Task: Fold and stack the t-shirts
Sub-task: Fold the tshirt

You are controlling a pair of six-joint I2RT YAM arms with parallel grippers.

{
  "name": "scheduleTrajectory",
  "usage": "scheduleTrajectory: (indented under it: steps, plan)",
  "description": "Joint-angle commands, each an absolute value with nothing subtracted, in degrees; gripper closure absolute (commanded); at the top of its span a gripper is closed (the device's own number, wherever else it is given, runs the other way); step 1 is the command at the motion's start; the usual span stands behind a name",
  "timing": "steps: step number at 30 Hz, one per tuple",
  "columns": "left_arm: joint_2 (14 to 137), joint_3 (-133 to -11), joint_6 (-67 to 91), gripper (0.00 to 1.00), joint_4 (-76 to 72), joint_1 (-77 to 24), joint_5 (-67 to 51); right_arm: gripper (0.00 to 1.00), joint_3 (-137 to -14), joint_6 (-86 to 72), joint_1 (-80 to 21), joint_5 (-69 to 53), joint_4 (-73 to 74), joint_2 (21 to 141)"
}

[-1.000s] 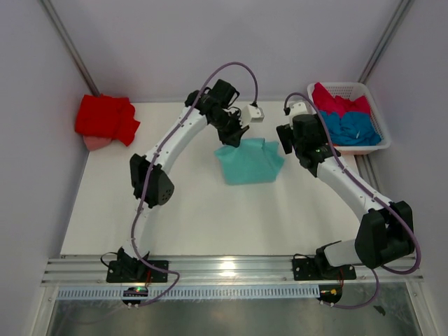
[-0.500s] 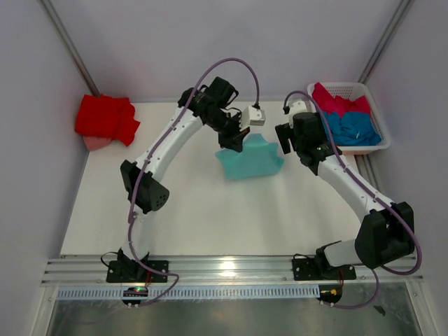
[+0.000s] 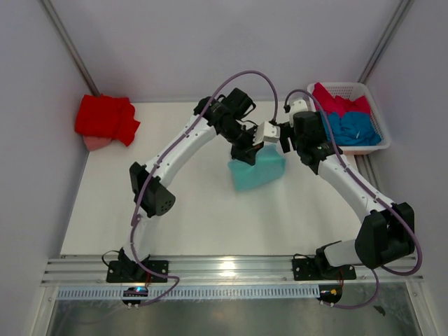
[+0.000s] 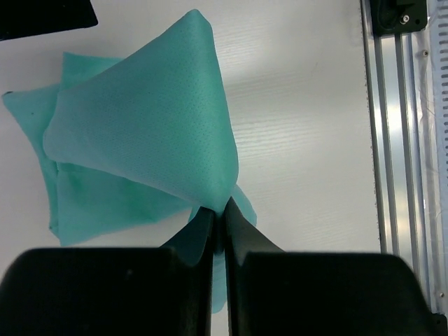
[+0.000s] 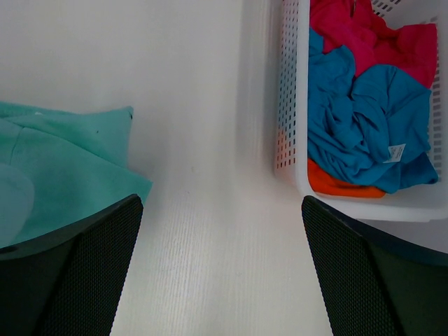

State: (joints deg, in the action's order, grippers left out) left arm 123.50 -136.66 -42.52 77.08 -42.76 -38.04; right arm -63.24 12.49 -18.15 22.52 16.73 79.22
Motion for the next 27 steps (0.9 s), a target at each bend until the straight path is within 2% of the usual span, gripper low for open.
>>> scheduleTrajectory:
  steps: [1, 8, 18, 24, 27]
  plan:
    - [126.0, -138.6, -42.2, 1.0, 92.8, -42.3, -41.0, 0.01, -65.7, 10.0, -17.9, 25.0, 13.6, 77.6]
    - [129.7, -138.7, -41.4, 1.0, 85.3, -42.2, -37.9, 0.01, -65.6, 11.5, -17.9, 25.7, 12.0, 76.6]
    - [133.8, -138.6, -42.5, 1.0, 84.6, -42.1, -38.5, 0.01, -63.3, 17.5, -17.9, -1.6, 22.7, 66.3]
    - [133.0, -138.4, -40.3, 1.0, 81.7, -41.7, -37.6, 0.01, -64.4, 21.0, -18.0, -15.3, 32.3, 63.3]
    - [132.1, -138.0, -40.0, 1.0, 81.4, -41.0, -37.9, 0.01, -64.0, 22.8, -17.9, -18.2, 35.6, 61.2]
